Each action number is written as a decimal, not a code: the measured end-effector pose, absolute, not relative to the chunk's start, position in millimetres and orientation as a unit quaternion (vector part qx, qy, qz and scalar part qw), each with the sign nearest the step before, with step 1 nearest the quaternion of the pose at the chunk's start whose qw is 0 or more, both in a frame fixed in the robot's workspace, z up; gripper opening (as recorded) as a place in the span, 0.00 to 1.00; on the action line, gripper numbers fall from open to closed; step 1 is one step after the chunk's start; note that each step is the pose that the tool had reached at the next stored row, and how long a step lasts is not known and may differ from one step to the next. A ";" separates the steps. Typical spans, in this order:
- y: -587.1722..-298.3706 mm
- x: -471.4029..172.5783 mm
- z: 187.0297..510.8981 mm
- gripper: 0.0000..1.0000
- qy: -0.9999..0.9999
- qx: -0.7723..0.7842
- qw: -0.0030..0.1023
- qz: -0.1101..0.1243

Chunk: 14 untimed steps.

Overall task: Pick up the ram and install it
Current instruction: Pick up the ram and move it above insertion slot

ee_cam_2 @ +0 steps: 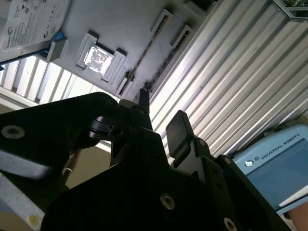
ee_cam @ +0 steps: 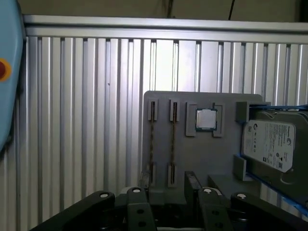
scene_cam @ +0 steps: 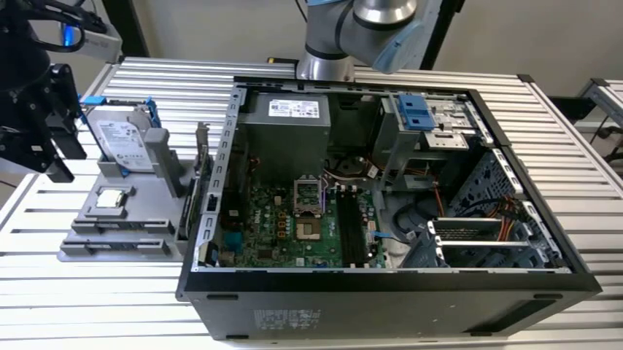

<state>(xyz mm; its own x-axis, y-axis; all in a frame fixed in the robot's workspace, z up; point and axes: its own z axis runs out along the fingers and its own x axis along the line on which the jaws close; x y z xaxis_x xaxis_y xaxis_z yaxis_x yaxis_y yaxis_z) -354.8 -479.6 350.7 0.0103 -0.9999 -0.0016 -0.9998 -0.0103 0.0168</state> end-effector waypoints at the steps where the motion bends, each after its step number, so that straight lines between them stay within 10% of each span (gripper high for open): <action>1: -479.6 -354.8 349.8 1.00 -0.704 0.711 0.005 -0.007; 14: -479.6 -356.8 337.8 1.00 -0.708 0.707 0.005 -0.006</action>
<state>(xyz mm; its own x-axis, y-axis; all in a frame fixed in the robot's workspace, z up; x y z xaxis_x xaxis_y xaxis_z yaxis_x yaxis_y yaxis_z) -356.8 -479.6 337.8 -0.0015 -1.0000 -0.0015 -0.9999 0.0015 0.0168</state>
